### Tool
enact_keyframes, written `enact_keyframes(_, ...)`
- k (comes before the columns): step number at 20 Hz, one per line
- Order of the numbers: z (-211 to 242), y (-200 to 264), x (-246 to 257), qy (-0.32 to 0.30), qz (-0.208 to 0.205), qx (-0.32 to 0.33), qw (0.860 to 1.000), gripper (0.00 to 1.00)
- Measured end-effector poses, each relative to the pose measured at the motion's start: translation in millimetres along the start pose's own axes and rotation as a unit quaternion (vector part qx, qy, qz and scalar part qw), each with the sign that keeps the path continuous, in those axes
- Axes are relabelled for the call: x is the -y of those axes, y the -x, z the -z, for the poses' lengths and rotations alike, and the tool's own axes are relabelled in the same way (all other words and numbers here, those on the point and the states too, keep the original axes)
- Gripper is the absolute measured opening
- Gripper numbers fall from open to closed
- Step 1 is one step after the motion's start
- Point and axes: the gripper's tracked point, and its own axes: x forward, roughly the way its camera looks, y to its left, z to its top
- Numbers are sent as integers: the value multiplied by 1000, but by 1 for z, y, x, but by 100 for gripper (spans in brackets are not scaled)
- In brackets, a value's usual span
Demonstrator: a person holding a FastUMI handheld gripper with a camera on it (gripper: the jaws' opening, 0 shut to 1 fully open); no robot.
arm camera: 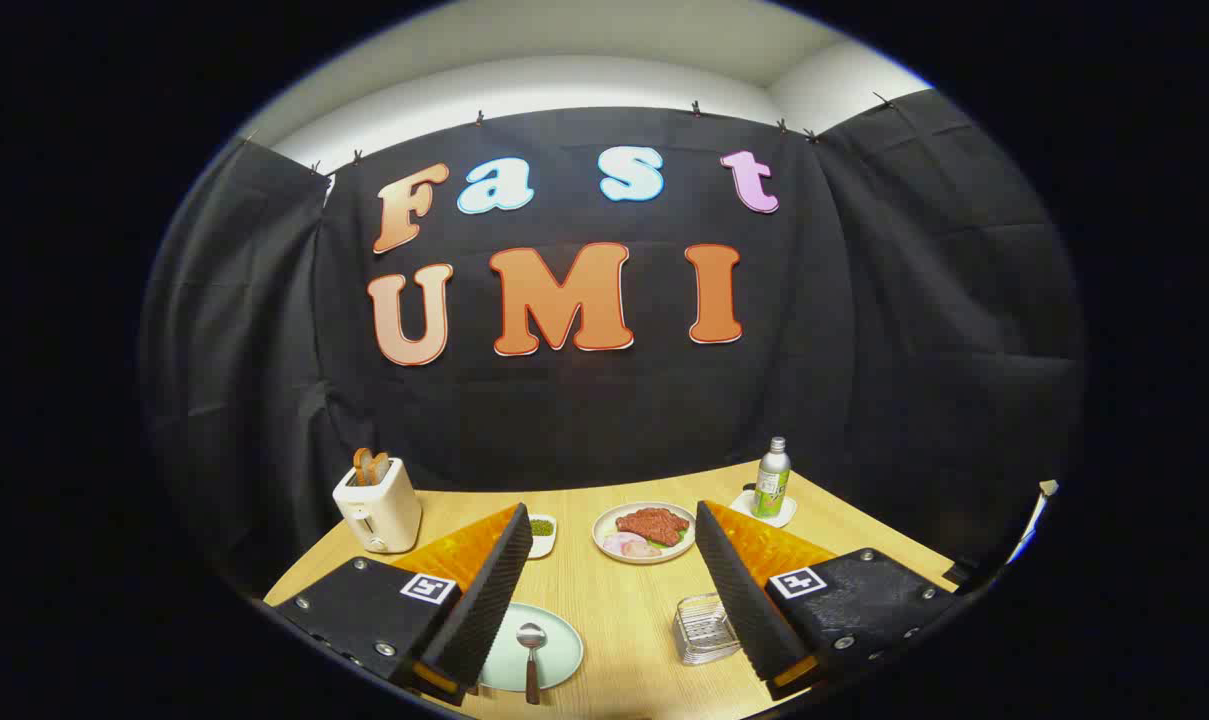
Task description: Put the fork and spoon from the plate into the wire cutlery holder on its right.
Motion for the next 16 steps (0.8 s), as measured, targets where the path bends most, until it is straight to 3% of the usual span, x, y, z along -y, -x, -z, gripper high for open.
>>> enact_keyframes(16, 67, -3, -51, 29, -56, -74, 995, 98)
